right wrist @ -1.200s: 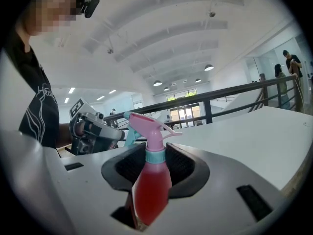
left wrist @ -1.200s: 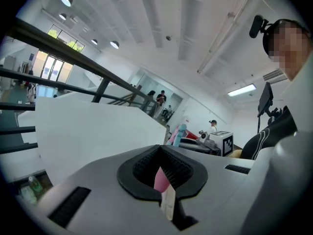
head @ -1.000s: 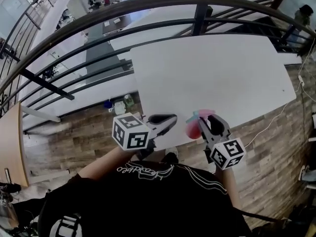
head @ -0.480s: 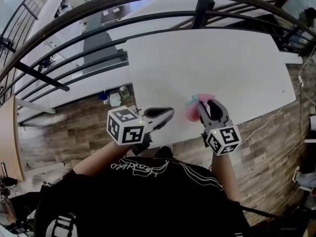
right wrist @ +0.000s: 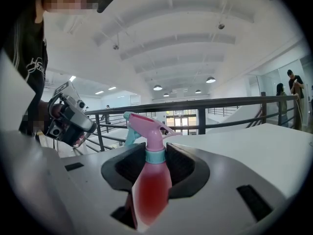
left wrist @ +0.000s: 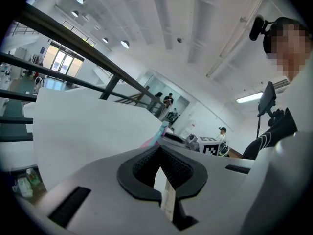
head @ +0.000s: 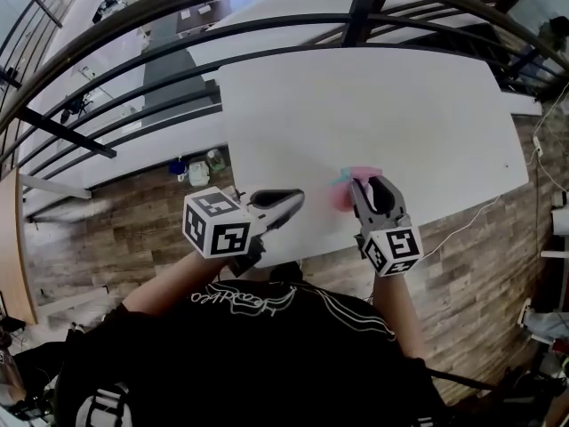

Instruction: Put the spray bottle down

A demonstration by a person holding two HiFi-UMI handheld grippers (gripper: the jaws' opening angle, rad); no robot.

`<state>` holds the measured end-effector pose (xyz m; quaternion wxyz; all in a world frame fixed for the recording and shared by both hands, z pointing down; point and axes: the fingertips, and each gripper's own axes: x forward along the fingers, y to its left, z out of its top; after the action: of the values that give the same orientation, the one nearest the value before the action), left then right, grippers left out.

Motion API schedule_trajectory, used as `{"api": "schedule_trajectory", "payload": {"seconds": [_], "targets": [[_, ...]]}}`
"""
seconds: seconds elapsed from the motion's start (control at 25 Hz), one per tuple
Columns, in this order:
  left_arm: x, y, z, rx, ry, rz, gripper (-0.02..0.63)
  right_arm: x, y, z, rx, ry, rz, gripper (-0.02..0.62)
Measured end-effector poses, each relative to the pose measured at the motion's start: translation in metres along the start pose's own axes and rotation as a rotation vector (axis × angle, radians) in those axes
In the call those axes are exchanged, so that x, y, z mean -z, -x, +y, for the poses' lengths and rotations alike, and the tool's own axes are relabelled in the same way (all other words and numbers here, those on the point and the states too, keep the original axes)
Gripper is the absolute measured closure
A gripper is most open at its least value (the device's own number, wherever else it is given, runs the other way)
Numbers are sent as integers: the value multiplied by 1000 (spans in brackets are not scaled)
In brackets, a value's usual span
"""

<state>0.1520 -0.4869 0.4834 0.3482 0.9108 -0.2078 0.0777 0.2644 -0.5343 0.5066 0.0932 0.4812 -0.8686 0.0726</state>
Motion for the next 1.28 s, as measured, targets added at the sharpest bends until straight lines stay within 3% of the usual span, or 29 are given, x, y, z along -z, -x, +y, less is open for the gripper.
{"api": "schedule_trajectory", "payload": {"seconds": [0.28, 0.56, 0.88, 1.12, 1.28], "targets": [[-3, -6, 4, 9, 4, 3, 598, 6, 8, 4, 1, 53, -1, 463], [1, -6, 2, 21, 2, 10, 598, 14, 13, 5, 17, 35, 3, 463], [6, 12, -20, 40, -26, -1, 598, 4, 45, 12, 91, 19, 21, 462], [19, 49, -55, 90, -107, -15, 598, -15, 87, 58, 139, -13, 4, 462], [37, 84, -84, 126, -168, -14, 598, -25, 120, 114, 118, -70, -14, 462]]}}
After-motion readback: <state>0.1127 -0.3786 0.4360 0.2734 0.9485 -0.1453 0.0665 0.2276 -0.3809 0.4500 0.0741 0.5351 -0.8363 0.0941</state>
